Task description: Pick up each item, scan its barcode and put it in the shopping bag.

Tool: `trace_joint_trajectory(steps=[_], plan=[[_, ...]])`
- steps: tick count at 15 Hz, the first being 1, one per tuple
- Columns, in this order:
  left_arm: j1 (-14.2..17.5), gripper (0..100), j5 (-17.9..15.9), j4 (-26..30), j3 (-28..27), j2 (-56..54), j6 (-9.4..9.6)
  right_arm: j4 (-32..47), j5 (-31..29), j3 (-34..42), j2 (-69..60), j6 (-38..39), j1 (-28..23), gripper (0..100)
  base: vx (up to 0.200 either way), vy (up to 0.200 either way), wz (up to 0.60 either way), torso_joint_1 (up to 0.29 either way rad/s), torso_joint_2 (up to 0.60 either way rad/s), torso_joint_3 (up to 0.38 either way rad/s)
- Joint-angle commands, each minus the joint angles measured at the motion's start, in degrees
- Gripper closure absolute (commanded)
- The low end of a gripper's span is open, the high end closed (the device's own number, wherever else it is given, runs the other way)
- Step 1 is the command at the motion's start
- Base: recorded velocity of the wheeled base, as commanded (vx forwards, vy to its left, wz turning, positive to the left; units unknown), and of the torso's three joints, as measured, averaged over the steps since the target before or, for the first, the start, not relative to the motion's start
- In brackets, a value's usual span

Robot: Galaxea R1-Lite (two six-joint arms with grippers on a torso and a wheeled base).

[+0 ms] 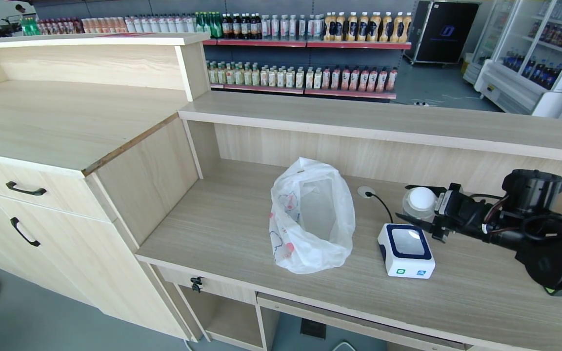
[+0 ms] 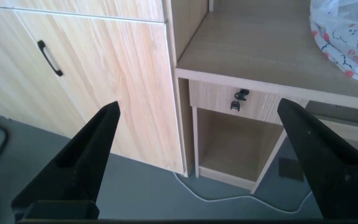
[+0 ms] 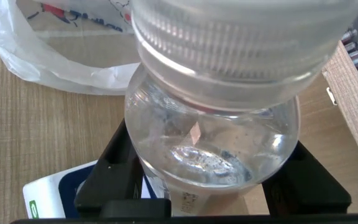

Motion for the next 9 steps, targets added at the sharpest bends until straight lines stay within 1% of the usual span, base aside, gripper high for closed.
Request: trace_joint_trajectory(steps=[1,9], plan=[[0.02,0,0.02,0.00,0.00,-0.02,0.02,-0.04,0.18,-0.26,0.17,-0.08,0.48,100,0.000,0.000,0.00,0.000,0.00,0.000],[0.02,0,0.02,0.00,0.00,-0.02,0.02,-0.13,0.18,-0.79,0.87,-0.08,0.39,100,0.000,0.000,0.00,0.000,0.00,0.000]])
